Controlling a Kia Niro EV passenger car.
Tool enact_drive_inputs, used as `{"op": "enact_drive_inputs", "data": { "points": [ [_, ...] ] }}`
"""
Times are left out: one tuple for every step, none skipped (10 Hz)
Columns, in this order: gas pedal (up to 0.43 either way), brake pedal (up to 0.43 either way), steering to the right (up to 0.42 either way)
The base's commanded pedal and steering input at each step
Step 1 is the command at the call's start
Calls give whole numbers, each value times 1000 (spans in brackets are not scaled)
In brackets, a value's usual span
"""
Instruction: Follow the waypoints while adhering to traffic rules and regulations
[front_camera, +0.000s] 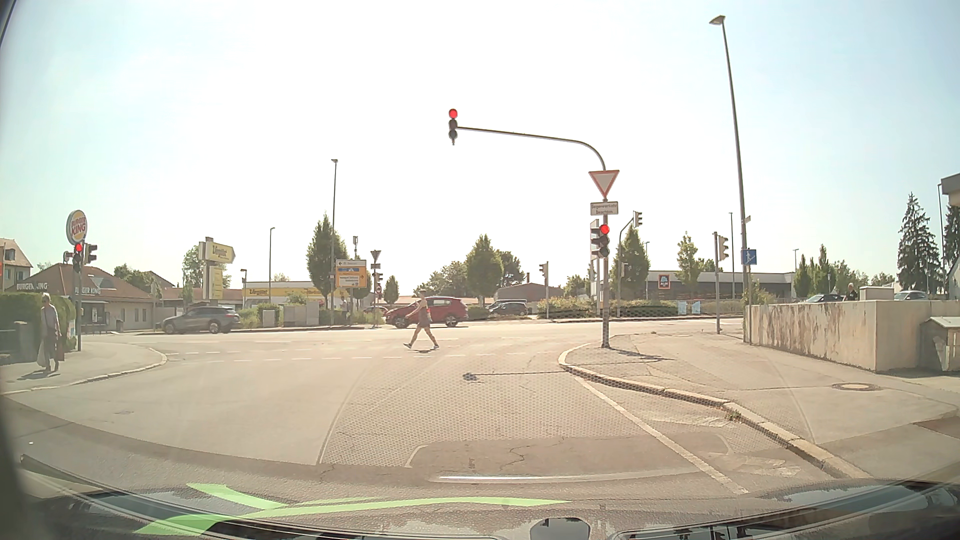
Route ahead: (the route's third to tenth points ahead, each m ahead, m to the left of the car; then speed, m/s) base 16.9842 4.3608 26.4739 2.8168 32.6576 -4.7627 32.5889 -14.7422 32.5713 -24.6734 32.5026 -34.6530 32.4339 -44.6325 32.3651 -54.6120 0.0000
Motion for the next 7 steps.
{"op": "enact_drive_inputs", "data": {
  "points": [
    [0, 311, -22],
    [0, 311, -22],
    [0, 317, -22],
    [0, 311, -22],
    [0, 311, -22],
    [0, 311, -22],
    [0, 311, -22]
  ]
}}
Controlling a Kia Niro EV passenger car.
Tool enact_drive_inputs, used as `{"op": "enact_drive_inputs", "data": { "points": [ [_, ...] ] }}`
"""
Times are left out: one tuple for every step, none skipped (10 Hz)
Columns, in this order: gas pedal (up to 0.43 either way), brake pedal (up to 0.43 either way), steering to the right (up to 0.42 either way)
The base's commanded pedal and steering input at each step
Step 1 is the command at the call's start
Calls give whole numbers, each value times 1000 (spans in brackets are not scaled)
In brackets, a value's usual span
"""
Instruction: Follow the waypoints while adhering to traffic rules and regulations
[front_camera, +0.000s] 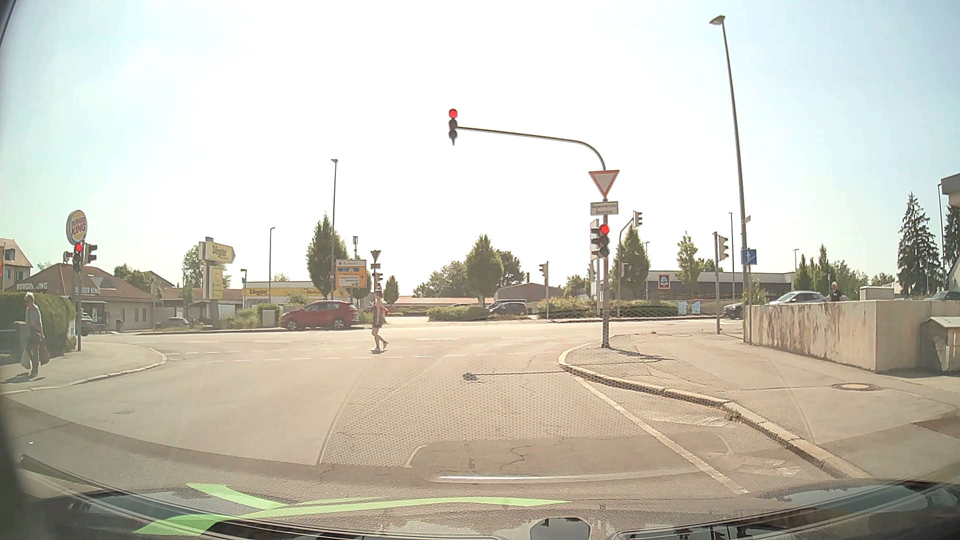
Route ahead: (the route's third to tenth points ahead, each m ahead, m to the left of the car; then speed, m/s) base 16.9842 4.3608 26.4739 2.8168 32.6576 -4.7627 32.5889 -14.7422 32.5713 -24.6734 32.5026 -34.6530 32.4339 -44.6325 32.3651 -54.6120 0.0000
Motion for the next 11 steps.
{"op": "enact_drive_inputs", "data": {
  "points": [
    [0, 311, -22],
    [0, 311, -22],
    [0, 311, -22],
    [0, 311, -21],
    [0, 311, -21],
    [0, 311, -21],
    [0, 311, -21],
    [0, 311, -21],
    [0, 311, -21],
    [0, 311, -21],
    [0, 311, -21]
  ]
}}
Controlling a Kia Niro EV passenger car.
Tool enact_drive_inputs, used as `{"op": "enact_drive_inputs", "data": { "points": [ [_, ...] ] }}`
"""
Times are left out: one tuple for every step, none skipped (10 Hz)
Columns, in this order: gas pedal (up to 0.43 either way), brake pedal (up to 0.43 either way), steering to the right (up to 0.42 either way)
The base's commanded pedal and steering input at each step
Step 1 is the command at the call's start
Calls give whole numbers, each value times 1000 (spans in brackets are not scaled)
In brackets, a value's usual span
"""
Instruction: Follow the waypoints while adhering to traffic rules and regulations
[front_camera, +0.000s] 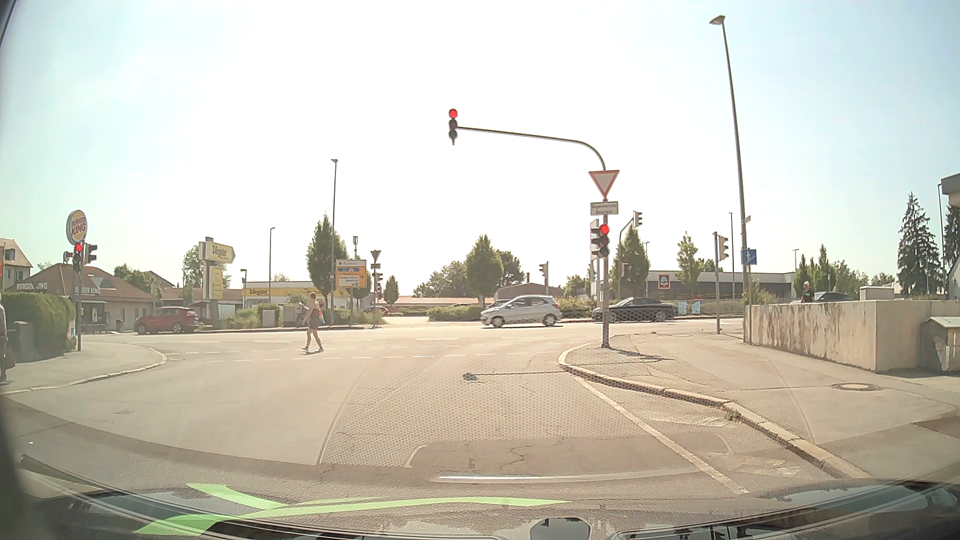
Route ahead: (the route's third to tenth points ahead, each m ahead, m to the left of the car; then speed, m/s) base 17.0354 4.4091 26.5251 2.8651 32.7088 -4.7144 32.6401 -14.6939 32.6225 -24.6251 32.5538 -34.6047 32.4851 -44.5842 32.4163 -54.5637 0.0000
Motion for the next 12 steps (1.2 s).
{"op": "enact_drive_inputs", "data": {
  "points": [
    [0, 311, -21],
    [0, 311, -21],
    [0, 311, -21],
    [0, 311, -21],
    [0, 311, -21],
    [0, 311, -21],
    [0, 311, -21],
    [0, 317, -21],
    [0, 311, -21],
    [0, 311, -21],
    [0, 311, -21],
    [0, 311, -21]
  ]
}}
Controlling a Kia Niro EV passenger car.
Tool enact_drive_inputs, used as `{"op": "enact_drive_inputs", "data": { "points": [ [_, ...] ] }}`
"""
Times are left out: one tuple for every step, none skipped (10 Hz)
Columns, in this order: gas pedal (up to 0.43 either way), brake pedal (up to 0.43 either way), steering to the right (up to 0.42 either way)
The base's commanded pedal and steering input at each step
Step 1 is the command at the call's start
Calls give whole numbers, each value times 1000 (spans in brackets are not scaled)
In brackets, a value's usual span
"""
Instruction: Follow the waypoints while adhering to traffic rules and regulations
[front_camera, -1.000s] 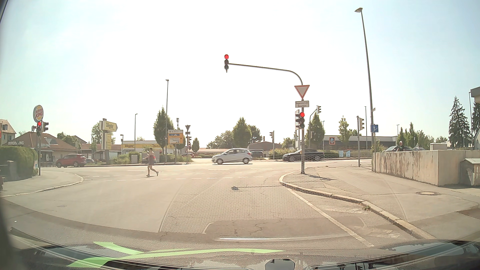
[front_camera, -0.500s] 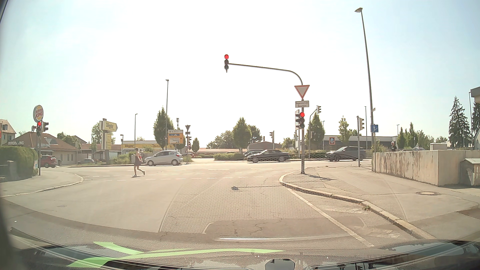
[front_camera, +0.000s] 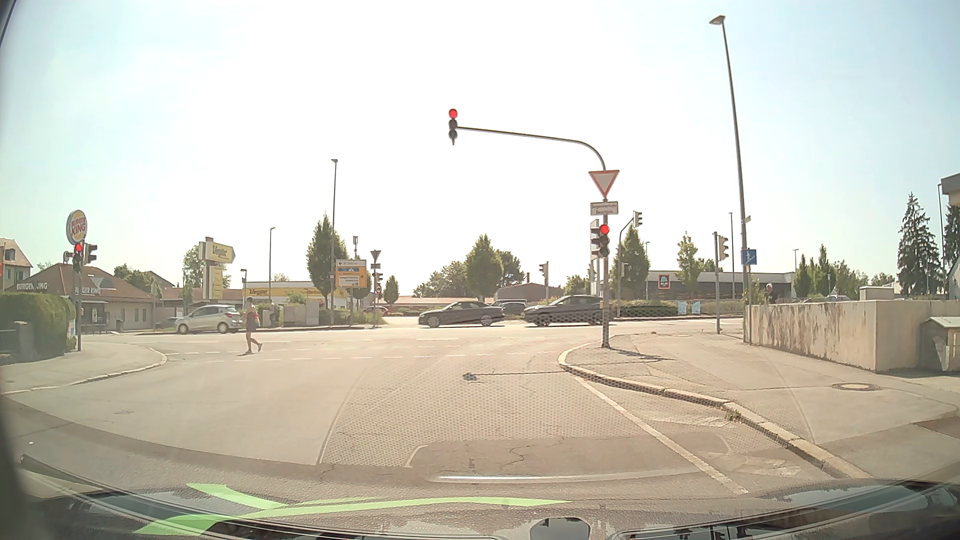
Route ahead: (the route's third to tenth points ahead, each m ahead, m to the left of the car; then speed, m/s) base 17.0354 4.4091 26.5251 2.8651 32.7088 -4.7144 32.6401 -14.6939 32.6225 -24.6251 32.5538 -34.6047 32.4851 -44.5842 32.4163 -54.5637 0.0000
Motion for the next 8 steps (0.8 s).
{"op": "enact_drive_inputs", "data": {
  "points": [
    [0, 311, -21],
    [0, 311, -21],
    [0, 311, -21],
    [0, 311, -21],
    [0, 311, -21],
    [0, 311, -21],
    [0, 311, -21],
    [0, 317, -21]
  ]
}}
